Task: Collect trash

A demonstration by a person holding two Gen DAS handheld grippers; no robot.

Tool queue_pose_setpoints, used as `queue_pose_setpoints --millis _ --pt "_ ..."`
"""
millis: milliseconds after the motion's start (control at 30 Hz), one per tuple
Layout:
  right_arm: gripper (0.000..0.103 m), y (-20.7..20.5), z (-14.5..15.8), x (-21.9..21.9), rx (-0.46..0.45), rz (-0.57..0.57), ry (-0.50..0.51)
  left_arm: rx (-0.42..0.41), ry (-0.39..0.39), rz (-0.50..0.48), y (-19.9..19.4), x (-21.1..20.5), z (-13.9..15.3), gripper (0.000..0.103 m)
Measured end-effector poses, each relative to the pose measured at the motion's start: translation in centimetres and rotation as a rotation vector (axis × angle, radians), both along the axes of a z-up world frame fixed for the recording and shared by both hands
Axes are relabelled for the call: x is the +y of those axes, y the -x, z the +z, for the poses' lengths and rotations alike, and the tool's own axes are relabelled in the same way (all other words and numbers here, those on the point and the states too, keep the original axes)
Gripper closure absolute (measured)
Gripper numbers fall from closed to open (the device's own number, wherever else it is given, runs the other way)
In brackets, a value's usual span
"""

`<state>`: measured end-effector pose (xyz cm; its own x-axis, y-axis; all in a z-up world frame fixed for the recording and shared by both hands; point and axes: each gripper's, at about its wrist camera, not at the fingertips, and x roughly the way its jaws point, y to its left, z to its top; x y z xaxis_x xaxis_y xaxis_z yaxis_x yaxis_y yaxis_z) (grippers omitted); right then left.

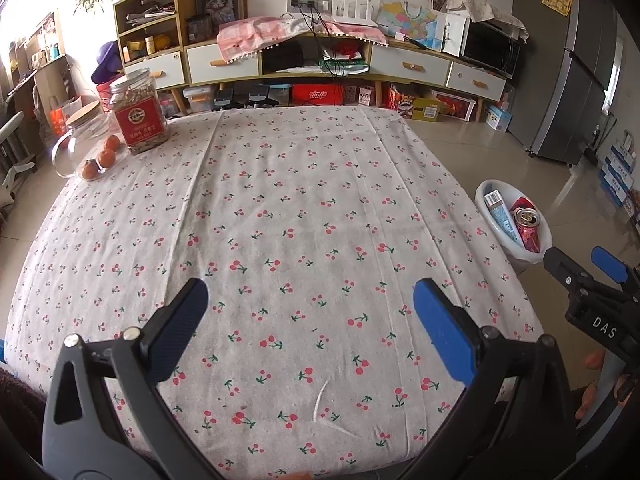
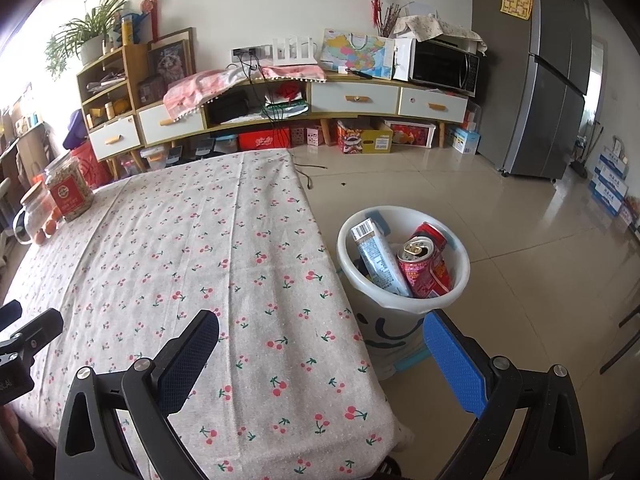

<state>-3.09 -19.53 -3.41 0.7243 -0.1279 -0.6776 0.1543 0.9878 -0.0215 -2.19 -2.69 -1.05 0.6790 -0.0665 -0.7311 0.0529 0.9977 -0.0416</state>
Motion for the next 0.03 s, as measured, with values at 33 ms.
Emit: queue_pose_setpoints --millis 33 --pt "0.0 0.0 0.18 -0.03 -0.005 0.002 -0.004 -0.002 -0.001 -0.001 -0.01 -0.08 0.03 0.001"
